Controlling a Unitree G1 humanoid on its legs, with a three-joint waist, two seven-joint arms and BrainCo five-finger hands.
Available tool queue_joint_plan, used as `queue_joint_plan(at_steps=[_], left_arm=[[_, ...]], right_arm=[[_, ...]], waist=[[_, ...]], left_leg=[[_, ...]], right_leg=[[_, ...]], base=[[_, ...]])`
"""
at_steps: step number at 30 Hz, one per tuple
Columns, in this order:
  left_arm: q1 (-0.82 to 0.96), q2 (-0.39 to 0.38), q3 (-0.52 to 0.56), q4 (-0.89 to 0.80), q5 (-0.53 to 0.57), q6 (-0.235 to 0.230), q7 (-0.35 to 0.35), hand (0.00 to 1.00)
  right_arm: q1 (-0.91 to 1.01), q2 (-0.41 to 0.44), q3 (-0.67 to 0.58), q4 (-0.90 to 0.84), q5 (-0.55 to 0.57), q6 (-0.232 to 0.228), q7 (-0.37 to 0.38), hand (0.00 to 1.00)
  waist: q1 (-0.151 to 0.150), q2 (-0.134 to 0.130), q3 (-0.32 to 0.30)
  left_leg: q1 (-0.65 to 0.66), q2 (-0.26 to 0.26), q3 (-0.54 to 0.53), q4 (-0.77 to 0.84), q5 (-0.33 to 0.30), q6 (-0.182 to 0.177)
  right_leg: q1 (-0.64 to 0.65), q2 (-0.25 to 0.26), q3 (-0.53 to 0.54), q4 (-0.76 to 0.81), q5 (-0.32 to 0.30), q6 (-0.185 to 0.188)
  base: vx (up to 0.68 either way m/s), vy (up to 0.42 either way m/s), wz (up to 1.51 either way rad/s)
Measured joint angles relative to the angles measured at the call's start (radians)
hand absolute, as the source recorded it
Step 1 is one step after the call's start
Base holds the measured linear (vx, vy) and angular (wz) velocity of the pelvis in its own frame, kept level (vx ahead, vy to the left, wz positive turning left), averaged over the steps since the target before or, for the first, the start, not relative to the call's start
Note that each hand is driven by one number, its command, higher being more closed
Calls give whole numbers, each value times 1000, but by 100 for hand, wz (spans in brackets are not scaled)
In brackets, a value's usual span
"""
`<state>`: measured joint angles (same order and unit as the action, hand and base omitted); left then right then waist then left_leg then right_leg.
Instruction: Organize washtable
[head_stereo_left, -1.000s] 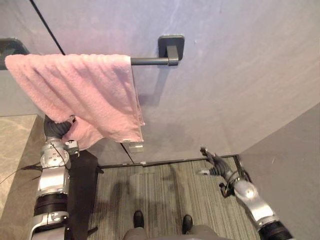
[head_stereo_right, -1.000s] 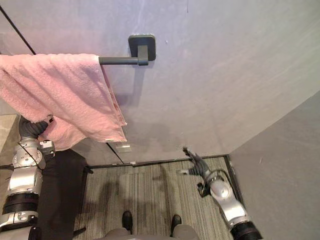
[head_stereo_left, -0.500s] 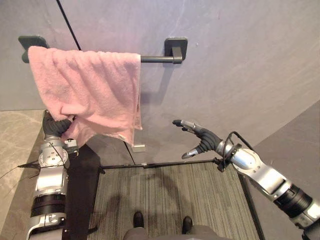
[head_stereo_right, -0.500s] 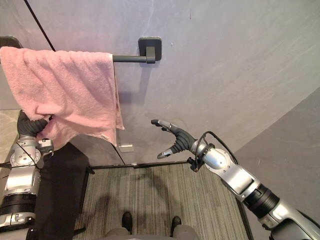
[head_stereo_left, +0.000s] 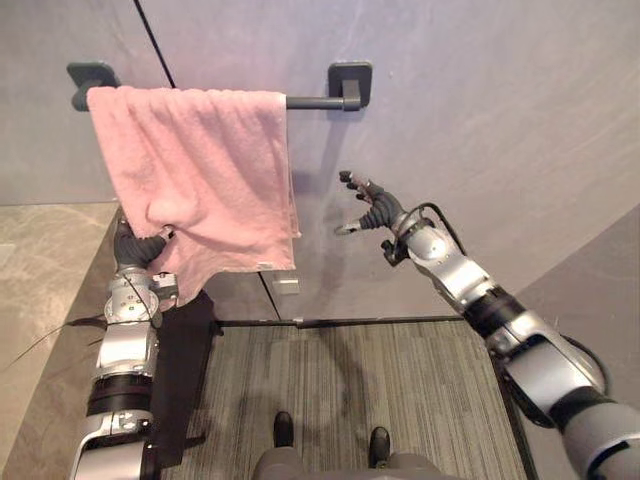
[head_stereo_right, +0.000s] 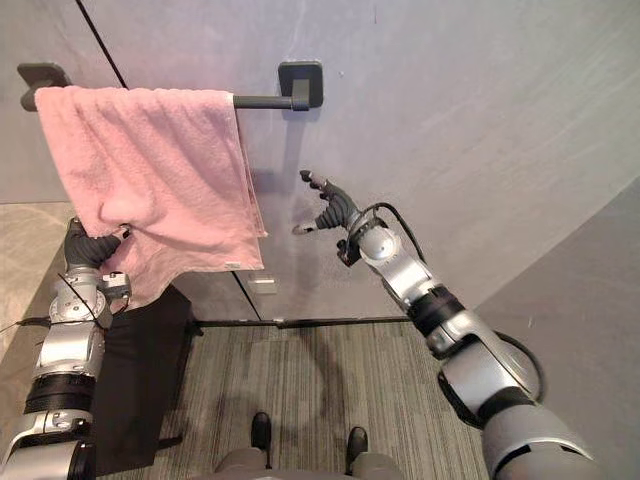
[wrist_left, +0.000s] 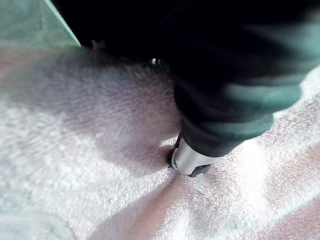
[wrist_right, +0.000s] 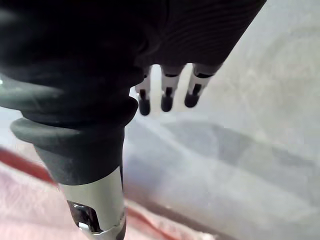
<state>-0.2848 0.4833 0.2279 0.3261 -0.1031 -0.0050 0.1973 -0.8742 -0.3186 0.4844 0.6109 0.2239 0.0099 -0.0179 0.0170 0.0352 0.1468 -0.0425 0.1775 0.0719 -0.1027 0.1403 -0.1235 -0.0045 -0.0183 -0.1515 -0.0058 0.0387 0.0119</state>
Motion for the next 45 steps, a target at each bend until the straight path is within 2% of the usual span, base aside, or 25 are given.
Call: queue_joint_plan(at_steps=[3,4,9,12,14,21,26,32,33,38,45], left_arm=[[-4,-5,0,3,0,0,0,100],[-18,-9,0,22,0,0,0,100],[-31,-9,3,40,0,0,2,100],[-60,-9,6,79,-1,0,3,100],[-69,-9,6,91,-1,0,4,100],[-155,-7,3,192,-14,0,4,100],[-174,10,-30,199,-20,0,1,100],[-174,24,-41,200,-20,0,0,100],[-174,24,-42,200,-20,0,0,100],[-175,26,-50,194,-20,0,1,100],[-175,34,-49,150,-19,1,5,100]], right_arm=[[-39,47,-124,108,13,13,-41,0],[-45,65,-171,142,54,18,-69,0],[-46,114,-200,163,171,41,-96,0],[-52,142,-196,163,182,50,-96,0],[-71,163,-188,163,198,61,-94,0],[-148,221,-19,107,197,61,-64,0],[-161,265,81,70,184,58,-24,0],[-176,274,122,70,159,58,-22,0],[-176,274,123,70,159,58,-22,100],[-178,271,108,71,160,58,-34,100],[-241,287,-112,75,158,56,-104,100]], waist=[[1,5,0],[4,5,0],[2,6,1],[3,6,1],[0,6,1],[2,8,2],[7,8,2],[11,9,4],[14,11,7],[26,14,17],[33,12,46]], left_leg=[[-7,-1,-11,0,6,2],[-9,-1,-13,0,8,0],[-20,-2,-12,0,9,1],[-22,-2,-10,0,12,-3],[-23,-2,-8,0,12,-3],[-28,1,-5,1,12,-3],[-30,0,-7,6,12,-4],[-29,0,-10,3,12,-4],[-29,0,-11,1,12,-4],[-28,4,-14,0,12,-4],[-37,12,-16,0,14,-7]], right_leg=[[0,-1,-10,0,1,1],[0,0,-13,0,2,1],[-2,0,-12,-19,12,4],[-2,1,-13,-20,12,4],[-5,1,-11,-22,12,4],[-10,5,-9,-24,12,3],[-10,5,-10,-24,12,3],[-7,5,-12,-24,12,3],[-6,5,-13,-24,12,3],[-2,8,-17,-24,11,3],[-8,15,-23,-24,11,3]], base=[[-51,0,11],[-30,3,7],[-7,1,1],[0,0,0],[9,2,-2],[0,0,0],[0,0,0],[-4,1,1],[-27,7,3],[-3,1,1],[0,0,2]])
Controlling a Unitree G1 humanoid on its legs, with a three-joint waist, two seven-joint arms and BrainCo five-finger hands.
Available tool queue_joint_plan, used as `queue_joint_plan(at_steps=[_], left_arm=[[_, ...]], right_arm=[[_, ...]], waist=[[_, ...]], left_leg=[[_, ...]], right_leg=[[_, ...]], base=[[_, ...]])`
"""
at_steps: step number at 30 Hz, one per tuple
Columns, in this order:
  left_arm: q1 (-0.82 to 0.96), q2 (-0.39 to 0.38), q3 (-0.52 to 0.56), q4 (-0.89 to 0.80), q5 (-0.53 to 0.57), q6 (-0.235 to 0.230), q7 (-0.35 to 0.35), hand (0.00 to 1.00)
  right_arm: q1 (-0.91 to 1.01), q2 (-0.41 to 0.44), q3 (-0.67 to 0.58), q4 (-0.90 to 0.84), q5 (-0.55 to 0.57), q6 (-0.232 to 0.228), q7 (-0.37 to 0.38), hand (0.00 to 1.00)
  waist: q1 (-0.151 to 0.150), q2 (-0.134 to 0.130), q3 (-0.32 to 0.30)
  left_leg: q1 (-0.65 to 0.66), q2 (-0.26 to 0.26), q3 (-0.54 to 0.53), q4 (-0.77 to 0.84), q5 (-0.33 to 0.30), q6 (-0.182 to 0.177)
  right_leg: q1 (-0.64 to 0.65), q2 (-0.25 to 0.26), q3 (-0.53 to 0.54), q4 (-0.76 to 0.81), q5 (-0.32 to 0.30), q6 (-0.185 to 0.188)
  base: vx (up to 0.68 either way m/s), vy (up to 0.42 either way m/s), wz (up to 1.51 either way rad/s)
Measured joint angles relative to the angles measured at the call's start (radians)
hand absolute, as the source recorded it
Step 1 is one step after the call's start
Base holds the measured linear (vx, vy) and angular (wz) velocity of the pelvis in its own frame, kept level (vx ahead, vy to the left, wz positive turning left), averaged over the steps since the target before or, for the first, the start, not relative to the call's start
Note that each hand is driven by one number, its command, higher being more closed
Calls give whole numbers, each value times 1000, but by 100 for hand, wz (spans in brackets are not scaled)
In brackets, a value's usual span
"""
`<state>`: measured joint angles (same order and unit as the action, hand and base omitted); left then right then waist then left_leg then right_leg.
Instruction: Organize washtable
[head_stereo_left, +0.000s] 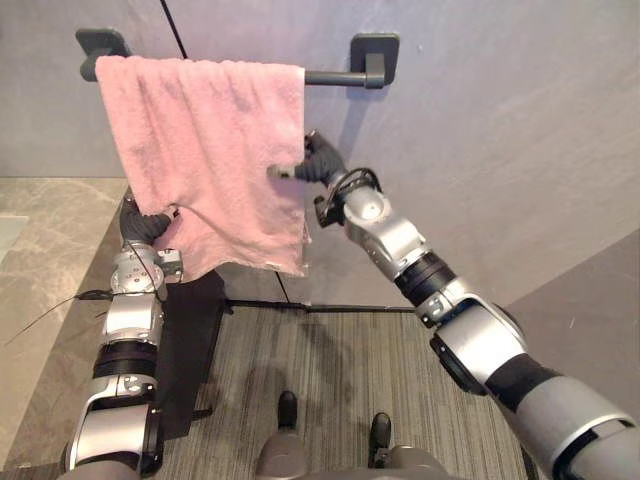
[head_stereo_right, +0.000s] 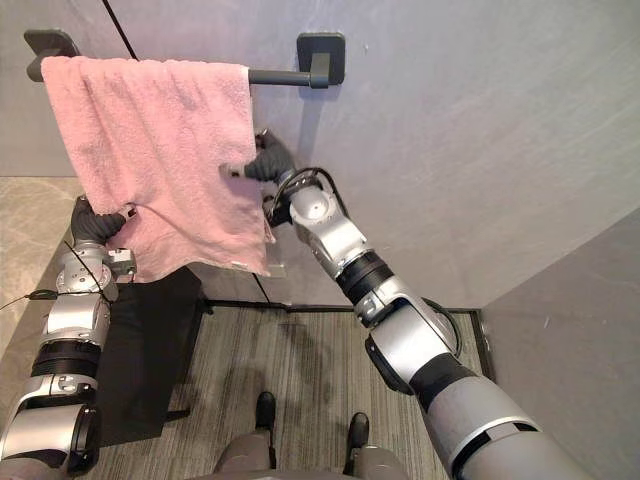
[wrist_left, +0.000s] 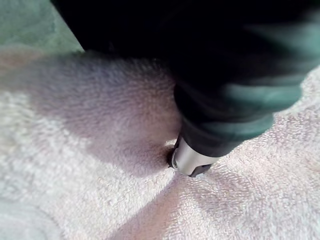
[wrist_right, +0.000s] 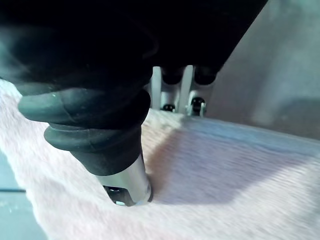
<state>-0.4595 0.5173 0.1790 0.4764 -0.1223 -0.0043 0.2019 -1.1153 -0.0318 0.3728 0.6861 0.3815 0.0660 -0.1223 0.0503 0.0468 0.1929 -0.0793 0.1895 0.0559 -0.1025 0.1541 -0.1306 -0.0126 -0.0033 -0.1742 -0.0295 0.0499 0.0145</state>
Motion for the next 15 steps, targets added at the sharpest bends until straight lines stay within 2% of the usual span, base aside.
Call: queue_joint_plan(at_steps=[7,15], left_arm=[[0,-1,0,-16,2,-1,0,100],[0,-7,-1,-25,2,-2,-1,100]], right_arm=[[-6,2,-89,43,-31,0,-11,100],[-23,7,-100,48,-79,0,-9,100]], waist=[[-6,0,1],[-7,0,11]], left_leg=[[-11,1,0,0,6,-4],[-10,1,-1,0,7,-3]], right_leg=[[-11,1,0,0,0,0],[-10,1,-3,4,0,0]], base=[[0,0,0],[0,0,0]])
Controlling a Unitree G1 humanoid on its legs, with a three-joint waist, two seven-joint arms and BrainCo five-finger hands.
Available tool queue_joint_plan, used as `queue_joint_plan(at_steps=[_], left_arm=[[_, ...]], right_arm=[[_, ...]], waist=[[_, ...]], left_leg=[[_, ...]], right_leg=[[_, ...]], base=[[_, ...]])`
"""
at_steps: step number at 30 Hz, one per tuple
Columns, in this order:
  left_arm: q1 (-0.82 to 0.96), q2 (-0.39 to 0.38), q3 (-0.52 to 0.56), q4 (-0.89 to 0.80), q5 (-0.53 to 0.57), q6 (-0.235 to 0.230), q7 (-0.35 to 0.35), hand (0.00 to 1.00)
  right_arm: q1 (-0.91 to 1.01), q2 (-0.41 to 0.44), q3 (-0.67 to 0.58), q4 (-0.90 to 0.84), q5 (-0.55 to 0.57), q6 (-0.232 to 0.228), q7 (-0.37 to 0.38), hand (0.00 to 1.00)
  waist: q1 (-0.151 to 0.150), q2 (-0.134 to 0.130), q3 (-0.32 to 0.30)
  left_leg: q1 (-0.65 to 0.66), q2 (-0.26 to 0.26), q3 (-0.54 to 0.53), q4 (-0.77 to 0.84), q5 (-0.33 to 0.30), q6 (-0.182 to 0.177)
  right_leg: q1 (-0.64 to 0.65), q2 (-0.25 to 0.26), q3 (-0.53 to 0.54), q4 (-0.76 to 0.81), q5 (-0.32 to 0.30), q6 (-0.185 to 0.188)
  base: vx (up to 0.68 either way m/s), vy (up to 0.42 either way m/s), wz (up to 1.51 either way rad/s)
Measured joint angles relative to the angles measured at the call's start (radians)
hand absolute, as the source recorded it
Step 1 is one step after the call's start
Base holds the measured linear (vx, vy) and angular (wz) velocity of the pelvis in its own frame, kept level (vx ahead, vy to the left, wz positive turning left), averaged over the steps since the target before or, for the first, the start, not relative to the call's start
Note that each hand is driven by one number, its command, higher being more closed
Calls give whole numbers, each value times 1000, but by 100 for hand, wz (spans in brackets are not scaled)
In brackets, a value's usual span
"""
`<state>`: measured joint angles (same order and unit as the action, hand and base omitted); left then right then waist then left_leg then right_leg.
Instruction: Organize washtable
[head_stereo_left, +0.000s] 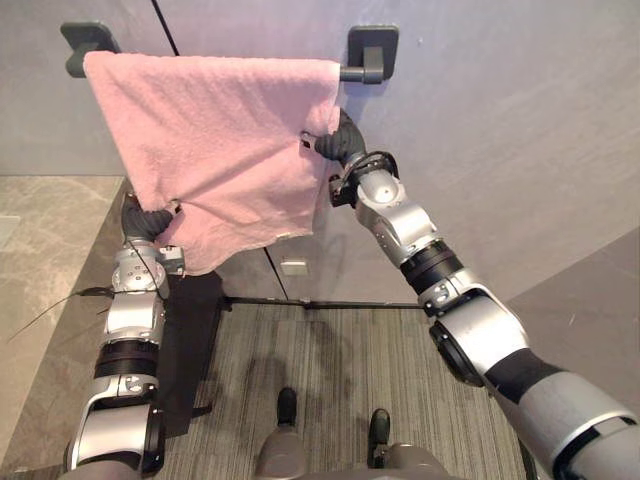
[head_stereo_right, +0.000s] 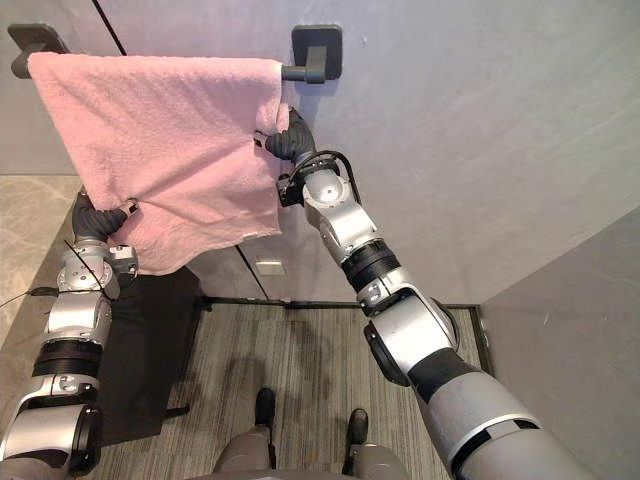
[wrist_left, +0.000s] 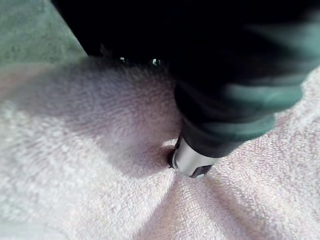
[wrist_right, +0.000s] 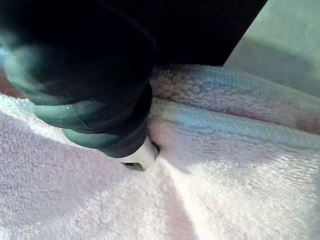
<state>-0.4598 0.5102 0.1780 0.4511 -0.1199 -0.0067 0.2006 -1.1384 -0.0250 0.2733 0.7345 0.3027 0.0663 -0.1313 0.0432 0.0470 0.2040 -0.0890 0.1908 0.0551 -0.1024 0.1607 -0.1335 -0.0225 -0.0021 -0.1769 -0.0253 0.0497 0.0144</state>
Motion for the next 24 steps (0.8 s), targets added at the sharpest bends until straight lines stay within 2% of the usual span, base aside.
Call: queue_joint_plan(at_steps=[8,14,19,20,21,22,24], left_arm=[[-8,-10,0,-11,-1,-1,-2,100],[-55,-19,0,5,-3,-1,-3,100],[-66,-21,0,22,-4,-2,-4,100],[-67,-21,0,22,-4,-2,-4,100],[-69,-21,0,22,-4,-2,-4,100],[-70,-21,0,22,-4,-2,-3,0],[-70,-21,0,24,-4,-2,-3,0]], right_arm=[[-12,3,-39,31,1,0,1,100],[-37,-1,-76,39,6,-1,1,100],[-37,-1,-77,39,9,-2,1,100],[-37,-1,-77,39,9,-3,1,0],[-37,-1,-77,39,9,-5,1,0],[-37,-2,-77,39,9,-7,0,0],[-37,-4,-76,39,9,-7,0,0]], waist=[[0,-1,10],[-5,-18,31],[-3,-21,34],[-2,-23,36],[-2,-26,38],[-2,-29,42],[-2,-32,44]], left_leg=[[-1,0,-2,0,0,0],[1,0,1,0,2,1],[2,0,1,0,3,1],[3,0,2,0,3,1],[4,0,3,0,3,1],[6,0,4,0,3,1],[7,0,4,0,3,1]], right_leg=[[0,-1,-3,3,0,0],[-1,-1,-1,5,0,0],[-1,-1,0,5,0,0],[-1,-1,1,5,0,0],[0,-1,2,6,0,0],[1,-1,3,7,0,0],[1,-2,3,9,0,0]], base=[[0,0,1],[0,0,0],[0,0,0],[0,0,0],[0,0,0],[0,0,0],[0,0,0]])
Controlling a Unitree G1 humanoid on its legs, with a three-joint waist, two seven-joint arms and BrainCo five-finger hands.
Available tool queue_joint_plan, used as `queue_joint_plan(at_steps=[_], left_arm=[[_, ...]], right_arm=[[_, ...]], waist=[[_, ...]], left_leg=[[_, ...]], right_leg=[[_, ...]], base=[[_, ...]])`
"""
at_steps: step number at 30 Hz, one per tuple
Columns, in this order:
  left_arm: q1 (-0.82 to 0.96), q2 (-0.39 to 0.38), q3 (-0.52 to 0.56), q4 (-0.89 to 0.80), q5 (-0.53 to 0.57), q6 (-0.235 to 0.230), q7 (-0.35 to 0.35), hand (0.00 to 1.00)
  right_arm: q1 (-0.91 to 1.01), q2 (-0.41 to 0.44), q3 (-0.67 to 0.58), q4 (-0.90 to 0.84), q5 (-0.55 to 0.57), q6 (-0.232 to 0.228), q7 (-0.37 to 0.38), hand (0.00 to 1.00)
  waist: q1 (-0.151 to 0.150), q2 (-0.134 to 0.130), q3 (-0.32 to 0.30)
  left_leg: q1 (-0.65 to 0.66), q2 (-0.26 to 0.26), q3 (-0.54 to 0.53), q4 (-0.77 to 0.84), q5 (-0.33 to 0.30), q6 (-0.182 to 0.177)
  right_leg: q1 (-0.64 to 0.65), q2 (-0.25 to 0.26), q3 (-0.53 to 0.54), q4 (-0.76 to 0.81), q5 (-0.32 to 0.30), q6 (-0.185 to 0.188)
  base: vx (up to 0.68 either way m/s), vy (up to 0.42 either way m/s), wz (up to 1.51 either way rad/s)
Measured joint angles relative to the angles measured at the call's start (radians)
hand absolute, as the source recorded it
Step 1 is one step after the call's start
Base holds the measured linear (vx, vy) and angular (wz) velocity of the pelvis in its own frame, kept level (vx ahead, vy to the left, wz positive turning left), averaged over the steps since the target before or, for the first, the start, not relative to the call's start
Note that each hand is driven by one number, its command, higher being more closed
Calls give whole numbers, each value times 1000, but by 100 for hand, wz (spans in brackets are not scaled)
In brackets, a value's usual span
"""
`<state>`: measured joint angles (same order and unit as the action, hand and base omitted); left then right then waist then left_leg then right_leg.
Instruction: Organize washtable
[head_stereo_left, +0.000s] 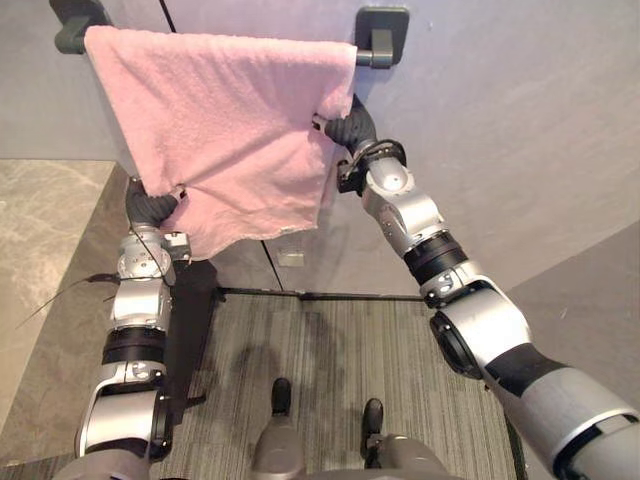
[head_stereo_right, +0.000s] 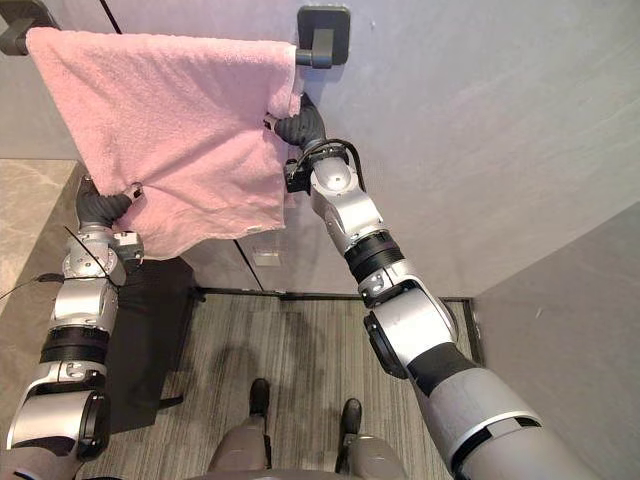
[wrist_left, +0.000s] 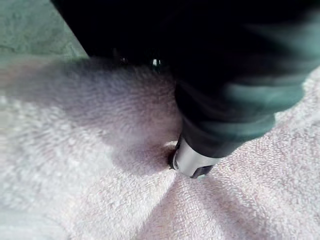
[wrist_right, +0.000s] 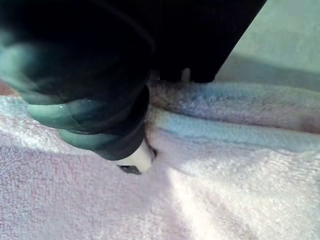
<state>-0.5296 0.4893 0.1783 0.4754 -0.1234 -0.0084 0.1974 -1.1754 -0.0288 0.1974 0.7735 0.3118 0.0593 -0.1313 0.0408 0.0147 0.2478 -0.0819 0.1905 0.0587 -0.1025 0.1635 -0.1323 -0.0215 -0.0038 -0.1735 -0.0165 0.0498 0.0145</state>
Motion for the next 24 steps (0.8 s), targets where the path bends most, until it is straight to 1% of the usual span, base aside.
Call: queue_joint_plan(at_steps=[2,7,11,16,18,22,24], left_arm=[[1,0,0,8,0,3,1,0],[1,0,1,8,0,3,1,0],[2,0,1,8,0,4,1,0],[7,10,1,8,0,4,1,0],[13,18,1,8,0,4,1,0],[30,43,1,9,0,4,0,0],[38,51,12,9,0,5,0,0]], right_arm=[[0,-5,5,3,0,0,0,0],[0,-50,59,9,2,0,3,0],[0,-73,116,9,13,-1,6,0],[5,-94,201,8,32,-2,32,0],[19,-97,216,8,32,-2,48,0],[52,-112,248,8,32,-2,52,0],[75,-136,252,9,32,-2,69,0]], waist=[[1,-1,0],[3,-1,1],[2,-1,1],[2,-2,0],[3,-6,-2],[2,-18,-9],[3,-23,-12]], left_leg=[[0,0,-1,0,0,0],[2,0,-2,0,2,1],[10,1,-2,0,2,1],[20,1,-2,0,2,1],[22,2,-2,0,2,1],[28,1,-1,0,2,1],[35,1,-1,0,2,1]], right_leg=[[0,0,-1,0,0,0],[1,0,-3,4,0,0],[9,1,-2,4,0,0],[19,1,-1,3,0,0],[21,1,-1,3,0,0],[27,1,0,2,0,0],[35,0,-2,-2,0,0]], base=[[0,0,0],[0,0,0],[0,0,0],[0,0,0],[0,0,0],[0,0,0],[0,0,0]])
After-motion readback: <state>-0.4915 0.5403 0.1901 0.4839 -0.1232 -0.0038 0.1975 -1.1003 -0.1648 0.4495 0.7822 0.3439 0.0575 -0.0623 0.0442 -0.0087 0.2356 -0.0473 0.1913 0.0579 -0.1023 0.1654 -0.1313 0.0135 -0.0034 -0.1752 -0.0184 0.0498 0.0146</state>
